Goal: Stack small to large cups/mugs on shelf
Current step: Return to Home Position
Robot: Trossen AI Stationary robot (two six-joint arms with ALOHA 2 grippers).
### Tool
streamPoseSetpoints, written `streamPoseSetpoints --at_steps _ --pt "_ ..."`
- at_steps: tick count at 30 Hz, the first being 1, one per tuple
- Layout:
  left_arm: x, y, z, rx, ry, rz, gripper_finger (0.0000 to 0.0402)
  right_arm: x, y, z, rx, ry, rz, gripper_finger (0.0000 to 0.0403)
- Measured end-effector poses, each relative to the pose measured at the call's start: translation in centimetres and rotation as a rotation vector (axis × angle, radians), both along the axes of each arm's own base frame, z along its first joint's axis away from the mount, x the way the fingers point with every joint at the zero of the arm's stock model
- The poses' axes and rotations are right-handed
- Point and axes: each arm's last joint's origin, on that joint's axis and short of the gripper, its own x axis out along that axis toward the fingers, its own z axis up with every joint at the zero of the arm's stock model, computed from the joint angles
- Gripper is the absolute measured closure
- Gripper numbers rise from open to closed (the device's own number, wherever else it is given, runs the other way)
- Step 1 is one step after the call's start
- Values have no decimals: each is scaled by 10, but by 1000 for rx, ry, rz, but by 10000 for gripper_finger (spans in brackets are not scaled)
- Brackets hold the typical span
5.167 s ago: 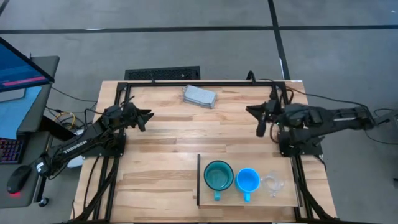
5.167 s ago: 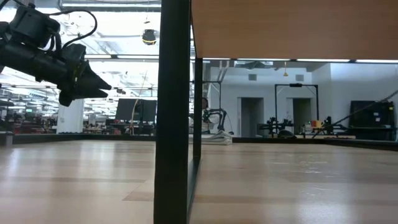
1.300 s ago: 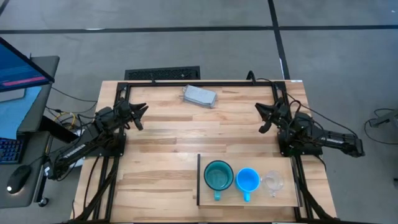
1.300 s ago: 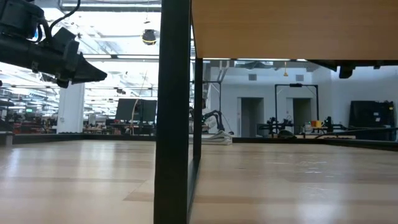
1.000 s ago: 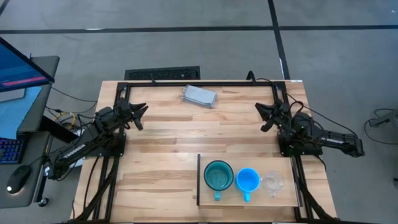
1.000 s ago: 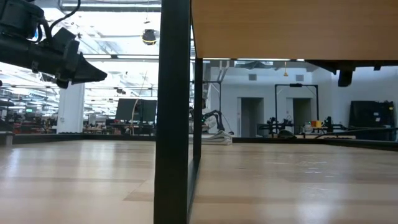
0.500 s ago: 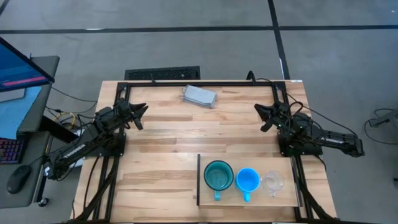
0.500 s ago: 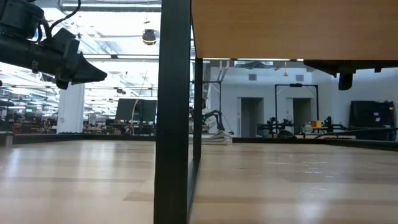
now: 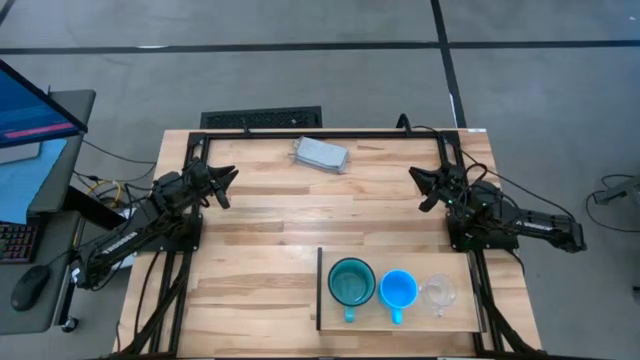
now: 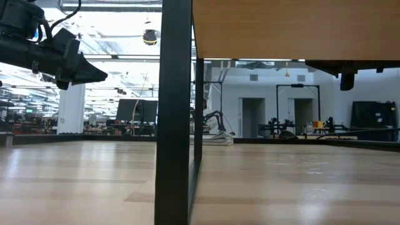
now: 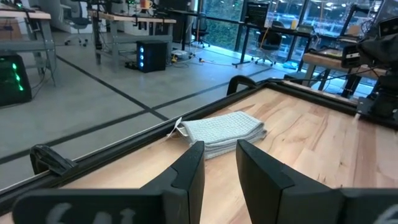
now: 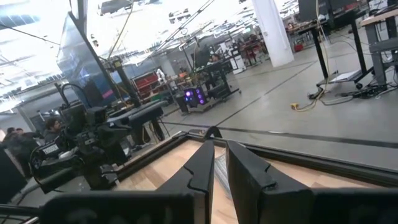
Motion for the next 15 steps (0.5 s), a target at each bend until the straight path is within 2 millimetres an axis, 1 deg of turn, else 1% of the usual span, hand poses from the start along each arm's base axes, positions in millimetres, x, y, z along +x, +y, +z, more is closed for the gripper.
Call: streamPoseSetpoints --at_steps 15 --pt "0 0 0 1 1 0 319 0 0 0 0 0 0 340"
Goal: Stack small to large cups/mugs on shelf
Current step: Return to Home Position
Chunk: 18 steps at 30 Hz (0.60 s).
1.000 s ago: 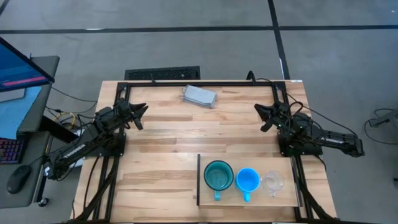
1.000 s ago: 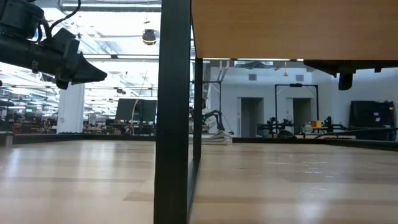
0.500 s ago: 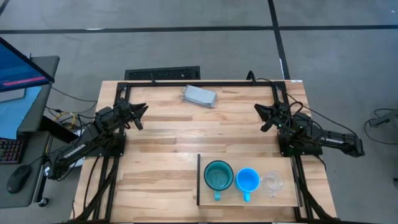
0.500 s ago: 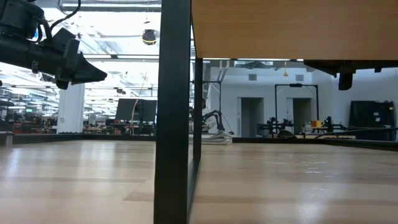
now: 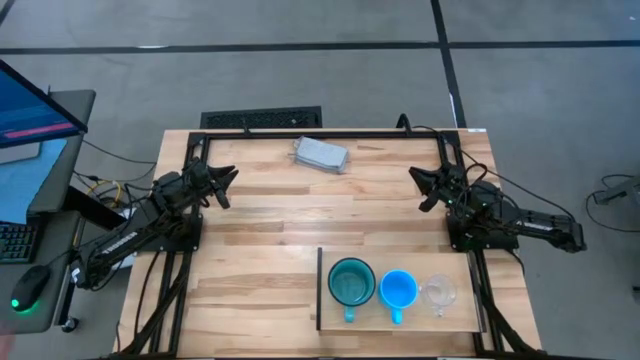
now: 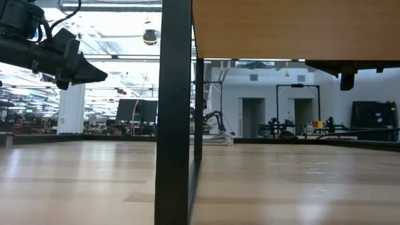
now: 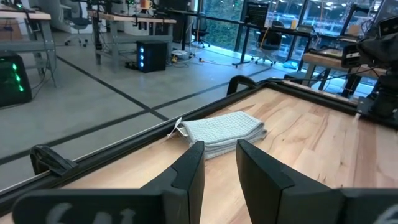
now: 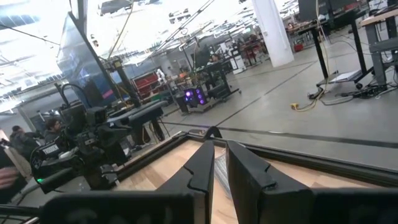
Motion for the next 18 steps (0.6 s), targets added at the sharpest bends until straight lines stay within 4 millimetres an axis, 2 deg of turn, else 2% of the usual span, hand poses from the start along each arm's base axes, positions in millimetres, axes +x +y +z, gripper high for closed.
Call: streamPoseSetpoints --at_steps 18 --pt "0 0 0 1 1 0 319 0 0 0 0 0 0 340"
